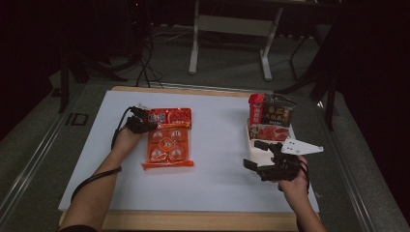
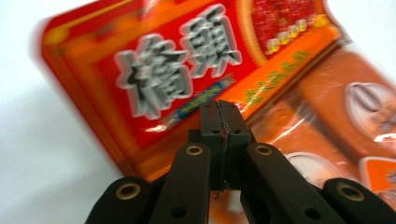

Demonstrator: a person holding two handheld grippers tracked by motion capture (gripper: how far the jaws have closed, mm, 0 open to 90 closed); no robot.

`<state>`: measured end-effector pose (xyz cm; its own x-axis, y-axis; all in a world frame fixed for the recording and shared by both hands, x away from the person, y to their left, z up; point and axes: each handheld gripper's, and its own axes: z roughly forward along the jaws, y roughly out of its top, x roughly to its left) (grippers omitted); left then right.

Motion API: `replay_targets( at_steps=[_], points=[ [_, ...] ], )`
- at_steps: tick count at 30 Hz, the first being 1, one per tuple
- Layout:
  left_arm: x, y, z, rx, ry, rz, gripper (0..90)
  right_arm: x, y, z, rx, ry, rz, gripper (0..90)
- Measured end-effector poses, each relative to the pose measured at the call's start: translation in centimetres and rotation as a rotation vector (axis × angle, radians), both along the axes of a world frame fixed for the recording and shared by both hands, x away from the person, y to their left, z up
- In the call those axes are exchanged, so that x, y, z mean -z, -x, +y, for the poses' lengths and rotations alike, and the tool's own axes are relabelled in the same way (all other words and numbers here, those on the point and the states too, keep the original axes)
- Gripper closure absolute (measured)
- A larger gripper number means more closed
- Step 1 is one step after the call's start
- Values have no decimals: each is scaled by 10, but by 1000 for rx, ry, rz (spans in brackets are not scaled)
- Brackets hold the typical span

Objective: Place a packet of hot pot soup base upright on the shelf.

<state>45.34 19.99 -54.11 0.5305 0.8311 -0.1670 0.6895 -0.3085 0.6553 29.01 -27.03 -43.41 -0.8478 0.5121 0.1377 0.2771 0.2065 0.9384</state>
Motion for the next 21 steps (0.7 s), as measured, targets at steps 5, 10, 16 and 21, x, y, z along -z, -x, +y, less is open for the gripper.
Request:
replay_targets(
  at_steps=[5,10,16,21],
  points=[
    [0,3,-6,10,5,-1,900,0,1,-1,2,0,1,149],
    [0,6,-8,20,0,1,900,-1,1,-1,2,-2,0,149],
    [0,15,-14,51,11,13,900,-3,2,-1,4,-5,-5,149],
    [0,25,-22,86,18,18,900,-3,3,0,1,-5,-8,149]
  ],
)
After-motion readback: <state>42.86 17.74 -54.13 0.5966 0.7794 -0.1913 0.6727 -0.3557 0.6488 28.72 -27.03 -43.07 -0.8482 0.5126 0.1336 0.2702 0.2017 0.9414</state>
